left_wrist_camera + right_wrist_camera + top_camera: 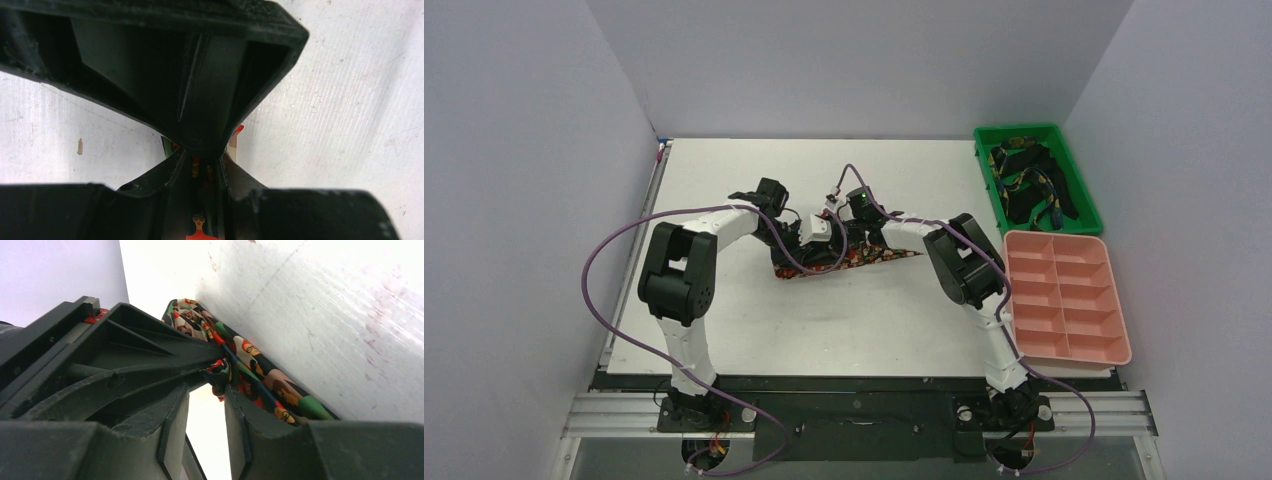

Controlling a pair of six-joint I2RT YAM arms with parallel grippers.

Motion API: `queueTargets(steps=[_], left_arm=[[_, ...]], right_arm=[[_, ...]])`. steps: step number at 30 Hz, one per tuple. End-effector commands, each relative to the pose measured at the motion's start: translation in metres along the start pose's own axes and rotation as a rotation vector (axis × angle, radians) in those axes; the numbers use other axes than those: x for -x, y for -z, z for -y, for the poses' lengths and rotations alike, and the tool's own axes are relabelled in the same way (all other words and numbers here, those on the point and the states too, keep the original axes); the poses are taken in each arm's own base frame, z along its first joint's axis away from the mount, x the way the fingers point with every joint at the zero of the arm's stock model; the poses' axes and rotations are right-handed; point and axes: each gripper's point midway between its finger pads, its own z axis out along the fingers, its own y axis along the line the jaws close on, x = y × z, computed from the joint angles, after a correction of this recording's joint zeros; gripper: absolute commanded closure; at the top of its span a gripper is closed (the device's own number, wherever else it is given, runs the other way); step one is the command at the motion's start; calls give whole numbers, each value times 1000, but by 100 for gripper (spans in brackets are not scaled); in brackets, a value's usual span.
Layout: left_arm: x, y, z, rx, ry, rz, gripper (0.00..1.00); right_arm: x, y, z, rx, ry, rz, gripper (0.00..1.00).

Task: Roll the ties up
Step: Roll the tie at the center of the board.

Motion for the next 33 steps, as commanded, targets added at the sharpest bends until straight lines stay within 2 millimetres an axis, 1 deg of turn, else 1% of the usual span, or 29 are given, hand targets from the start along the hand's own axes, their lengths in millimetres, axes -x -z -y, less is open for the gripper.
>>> queueTargets(steps=[1,4,5,6,7,8,9,10,11,12,13,14,15,18,20,23,29,33], left_arm=[[15,4,-1,5,-35,56,82],[16,4,-2,8,-33,59,82],[16,4,-2,7,-31,59,82],[16,4,-2,7,-30,61,82],[17,4,-2,5,-29,63,82],[17,4,-2,4,-30,64,82],[18,4,-2,4,-30,66,80],[18,5,-2,5,-33,68,79],[18,5,-1,1,-36,66,73],[18,7,-2,5,-37,64,69],[18,10,-2,7,-41,63,62],[16,14,-5,15,-35,63,59],[14,18,-4,16,-38,63,53],[5,33,-8,31,-30,68,46],[-3,40,-7,36,-33,61,42],[-14,43,-4,38,-40,45,38],[-18,36,4,-5,-37,42,38],[-25,32,10,-37,-37,22,40]], right_arm=[[5,-9,-20,58,58,24,74],[0,-13,-7,18,58,1,75],[-4,-15,-3,2,65,-16,74],[-4,-16,-2,-1,90,-18,74],[-9,-16,2,-25,76,-32,75],[-8,-18,5,-36,100,-34,78],[-11,-18,12,-71,89,-40,84],[-11,-19,17,-88,102,-40,88],[-12,-19,23,-115,96,-43,95],[-16,-17,31,-146,102,-57,99],[-15,-16,38,-182,111,-50,100],[-18,-12,46,-218,121,-65,100],[-16,-10,52,-256,131,-53,100],[-16,-2,66,-324,149,-57,100],[-16,0,71,-346,152,-62,100],[-17,0,73,-353,152,-62,100],[-16,1,73,-358,152,-61,100],[-16,2,74,-361,153,-60,100]])
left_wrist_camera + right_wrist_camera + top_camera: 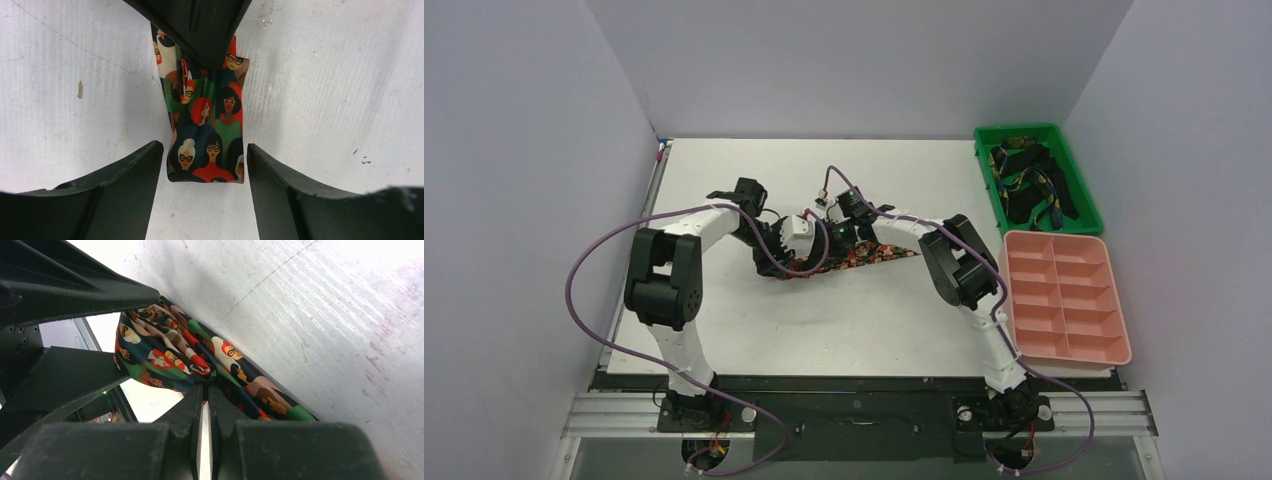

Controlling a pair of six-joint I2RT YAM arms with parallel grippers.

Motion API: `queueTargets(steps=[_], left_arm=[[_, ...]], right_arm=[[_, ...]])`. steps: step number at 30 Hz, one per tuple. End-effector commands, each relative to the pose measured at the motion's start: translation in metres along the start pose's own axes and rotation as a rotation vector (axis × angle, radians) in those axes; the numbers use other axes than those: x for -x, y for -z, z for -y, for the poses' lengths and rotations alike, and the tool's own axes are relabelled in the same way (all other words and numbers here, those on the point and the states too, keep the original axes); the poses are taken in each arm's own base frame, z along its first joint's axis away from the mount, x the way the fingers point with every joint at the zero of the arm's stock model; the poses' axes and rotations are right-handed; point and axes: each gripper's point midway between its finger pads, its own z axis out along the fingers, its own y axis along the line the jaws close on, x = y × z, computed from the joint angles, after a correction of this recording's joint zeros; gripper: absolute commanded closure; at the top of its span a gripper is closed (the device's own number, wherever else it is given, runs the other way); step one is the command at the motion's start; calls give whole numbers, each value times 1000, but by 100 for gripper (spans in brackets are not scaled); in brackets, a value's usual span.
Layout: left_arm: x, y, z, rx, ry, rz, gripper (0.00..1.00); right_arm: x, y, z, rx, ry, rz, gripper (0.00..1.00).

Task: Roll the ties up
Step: Roll the tie at the center of the board.

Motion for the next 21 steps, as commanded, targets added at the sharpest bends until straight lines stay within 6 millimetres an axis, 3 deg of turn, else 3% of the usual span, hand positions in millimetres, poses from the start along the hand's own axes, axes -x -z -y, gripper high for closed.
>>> queueTargets(steps=[1,4,8,14,21], left_arm=[[2,1,14,-60,-29,18,43],[7,2,16,-78,-33,21,57],[32,9,13,-52,-58,77,71],[59,3,9,-19,-80,105,75],[67,-24,0,13,-100,37,71]], right_arm=[[-20,-1,47,-197,-20,-33,100],[-20,-1,47,-199,-20,-32,100],[-20,-1,46,-200,-15,-33,100],[-19,-2,44,-192,-8,-36,100],[-19,-1,37,-164,9,-41,100]])
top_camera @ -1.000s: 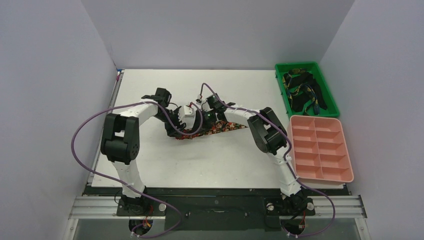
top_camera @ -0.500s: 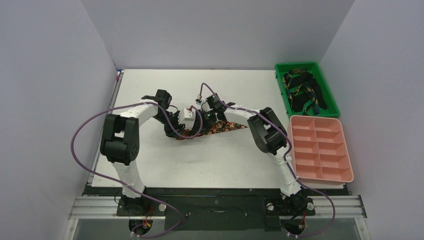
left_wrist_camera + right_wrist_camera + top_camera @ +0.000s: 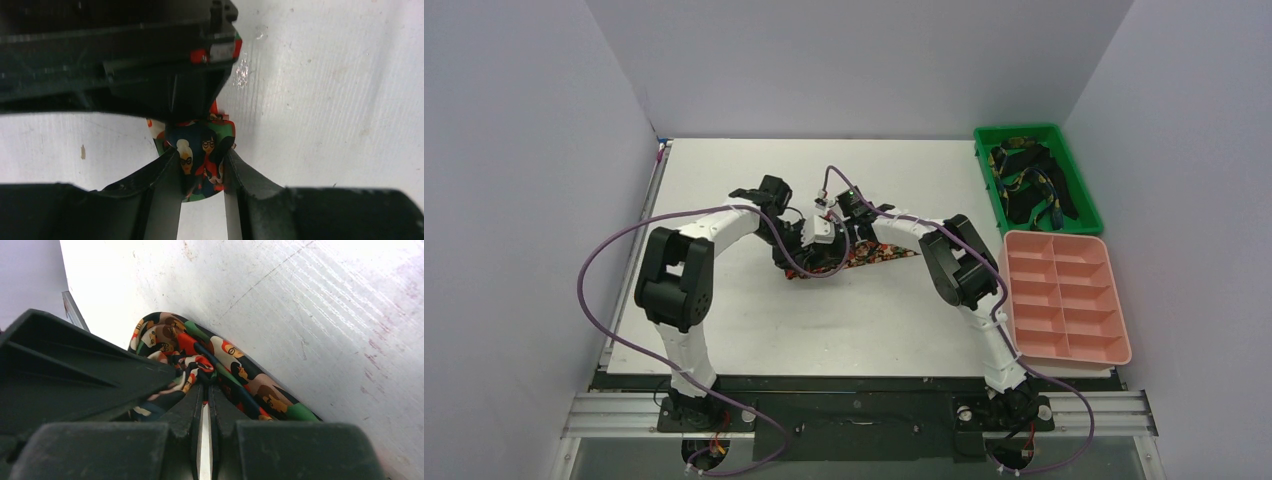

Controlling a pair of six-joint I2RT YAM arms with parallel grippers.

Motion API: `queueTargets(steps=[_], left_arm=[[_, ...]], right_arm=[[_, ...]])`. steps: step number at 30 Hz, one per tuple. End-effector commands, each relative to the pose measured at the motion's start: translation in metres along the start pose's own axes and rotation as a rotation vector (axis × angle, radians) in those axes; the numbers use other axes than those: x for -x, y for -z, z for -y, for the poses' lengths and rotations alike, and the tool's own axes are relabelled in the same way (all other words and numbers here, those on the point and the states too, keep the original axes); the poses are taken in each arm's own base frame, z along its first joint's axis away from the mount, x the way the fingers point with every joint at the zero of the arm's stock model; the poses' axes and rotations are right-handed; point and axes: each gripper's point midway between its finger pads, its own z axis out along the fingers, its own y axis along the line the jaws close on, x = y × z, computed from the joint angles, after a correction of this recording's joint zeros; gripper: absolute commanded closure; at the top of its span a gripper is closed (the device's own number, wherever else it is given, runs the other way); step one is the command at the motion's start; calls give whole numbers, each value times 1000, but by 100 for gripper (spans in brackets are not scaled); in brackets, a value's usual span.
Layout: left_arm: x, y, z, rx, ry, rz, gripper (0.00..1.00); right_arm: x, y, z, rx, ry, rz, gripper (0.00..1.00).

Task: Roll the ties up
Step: Roll the tie at the center of the board.

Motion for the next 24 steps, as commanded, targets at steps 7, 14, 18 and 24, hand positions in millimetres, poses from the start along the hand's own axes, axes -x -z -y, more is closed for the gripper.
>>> queueTargets(steps=[7,14,18,24], left_arm=[[12,-31,-18,32,-40,-54,70],[-15,-35,-14,-15,-33,-118,76],[-14,-35,-15,-26,-39,-116,78],[-9,-34,-15,-38,-44,-102,78]], right_arm=[[-9,4,19,-75,-32,4,100],[6,30,-4,77,-61,61,97],[14,46,-5,104,-86,76,89],[24,72,-9,129,-106,111,76]])
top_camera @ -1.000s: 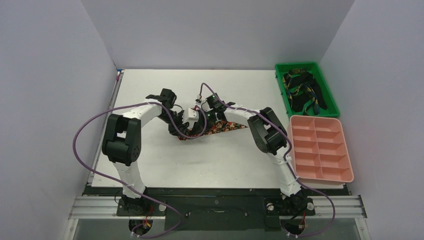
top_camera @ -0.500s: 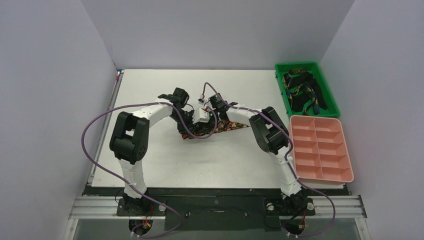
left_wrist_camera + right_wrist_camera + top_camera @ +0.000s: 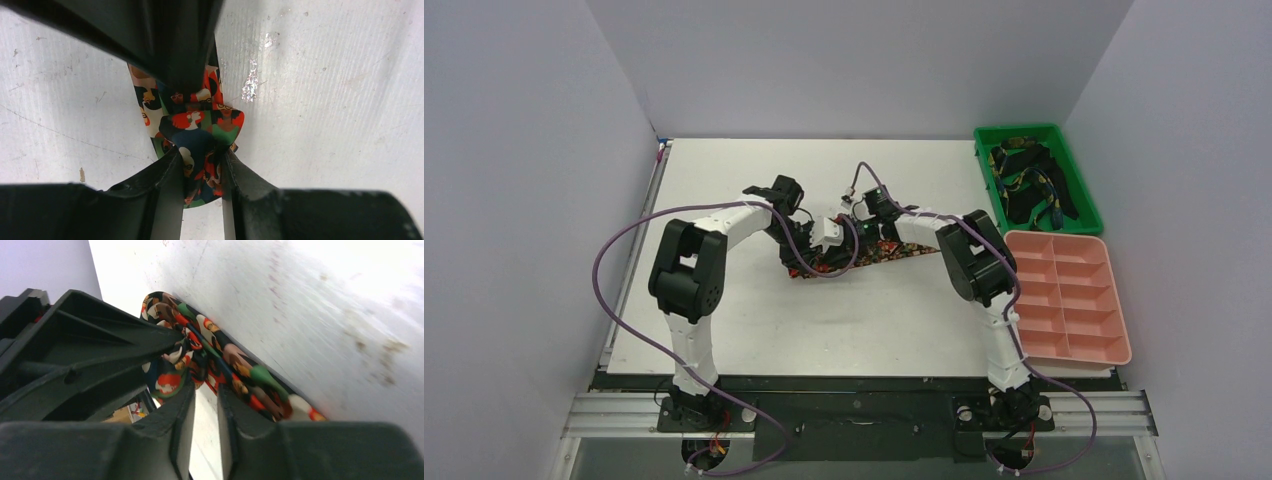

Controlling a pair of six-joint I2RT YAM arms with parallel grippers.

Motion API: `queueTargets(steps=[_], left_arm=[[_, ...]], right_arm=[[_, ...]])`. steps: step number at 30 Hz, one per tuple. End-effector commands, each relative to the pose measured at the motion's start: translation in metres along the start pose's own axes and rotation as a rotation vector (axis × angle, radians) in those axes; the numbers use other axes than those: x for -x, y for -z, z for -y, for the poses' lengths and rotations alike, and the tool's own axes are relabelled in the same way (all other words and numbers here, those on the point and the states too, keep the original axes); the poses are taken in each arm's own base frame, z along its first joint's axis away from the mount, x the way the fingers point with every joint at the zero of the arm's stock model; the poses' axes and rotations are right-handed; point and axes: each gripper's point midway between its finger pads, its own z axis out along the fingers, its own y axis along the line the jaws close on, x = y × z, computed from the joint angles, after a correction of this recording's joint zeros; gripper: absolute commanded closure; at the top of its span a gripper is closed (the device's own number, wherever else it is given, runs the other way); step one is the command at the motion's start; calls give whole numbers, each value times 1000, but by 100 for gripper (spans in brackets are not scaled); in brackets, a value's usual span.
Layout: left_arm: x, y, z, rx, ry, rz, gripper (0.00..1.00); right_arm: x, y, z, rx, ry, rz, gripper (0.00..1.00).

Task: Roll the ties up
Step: Roll the tie at the center of the board.

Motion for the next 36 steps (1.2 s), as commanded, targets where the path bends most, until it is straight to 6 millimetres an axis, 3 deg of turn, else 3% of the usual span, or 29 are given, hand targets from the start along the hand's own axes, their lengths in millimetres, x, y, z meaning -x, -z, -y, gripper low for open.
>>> queueTargets(steps=[1,7,16,21,26,28,29,32,34,36], left_arm=[[-9,-12,-7,-16,-25,-20,78],[-8,-12,-8,-18,-25,-17,77],[-7,-11,-10,-13,-23,-16,74],[-6,-12,-11,-11,-20,-11,74],[-6,-11,-11,-12,-19,-10,73],[-7,-10,-11,-11,-19,-9,73],[-6,-9,-11,-9,-19,-8,72],[-4,-3,-14,1,-12,8,61],[2,7,-18,21,0,47,44],[9,21,-26,54,21,99,35]], right_arm=[[20,34,-34,60,54,72,73],[22,27,-60,147,39,93,57],[22,-2,-52,157,-10,84,60],[7,-9,-53,150,2,31,62],[-1,-14,-30,53,37,-17,70],[-4,-18,-20,23,30,-33,81],[-4,-17,-16,8,29,-32,95],[-1,-16,-12,-19,65,-21,100],[1,-14,-6,-44,74,-18,100],[1,-13,-3,-56,73,-15,100]])
